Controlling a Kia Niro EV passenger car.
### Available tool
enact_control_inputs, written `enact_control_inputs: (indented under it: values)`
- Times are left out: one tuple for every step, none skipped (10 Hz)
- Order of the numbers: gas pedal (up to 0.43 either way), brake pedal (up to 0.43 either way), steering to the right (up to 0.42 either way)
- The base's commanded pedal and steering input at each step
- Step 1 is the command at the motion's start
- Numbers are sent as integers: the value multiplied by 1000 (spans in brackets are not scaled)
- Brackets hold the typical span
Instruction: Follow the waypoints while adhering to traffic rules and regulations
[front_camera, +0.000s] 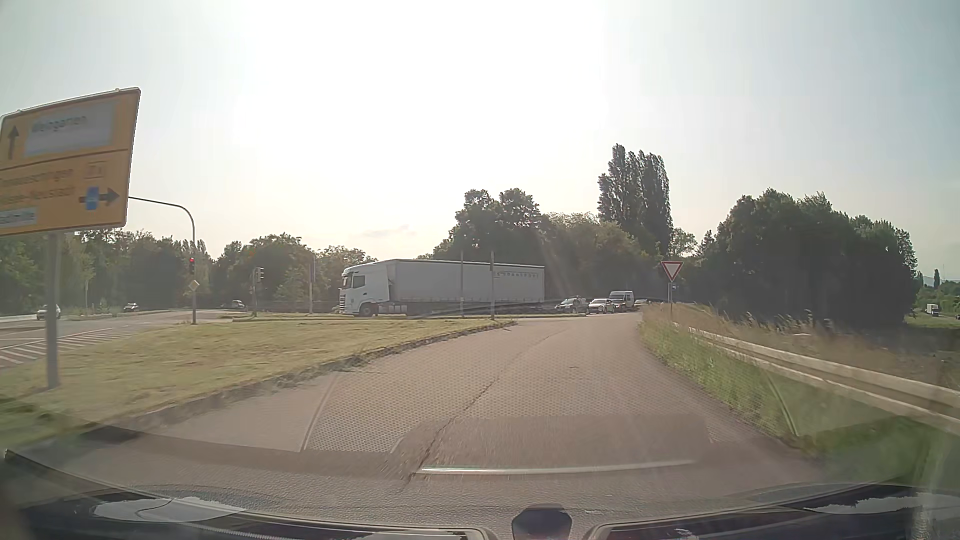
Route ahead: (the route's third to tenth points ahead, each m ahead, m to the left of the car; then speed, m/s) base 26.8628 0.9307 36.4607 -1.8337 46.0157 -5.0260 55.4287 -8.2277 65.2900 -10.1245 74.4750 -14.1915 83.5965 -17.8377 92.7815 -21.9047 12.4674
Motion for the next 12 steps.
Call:
enact_control_inputs:
  values:
    - [39, 0, 46]
    - [39, 0, 46]
    - [39, 0, 46]
    - [39, 0, 46]
    - [39, 0, 46]
    - [39, 0, 46]
    - [39, 0, 46]
    - [39, 0, 46]
    - [39, 0, 46]
    - [39, 0, 46]
    - [39, 0, 46]
    - [39, 0, 46]
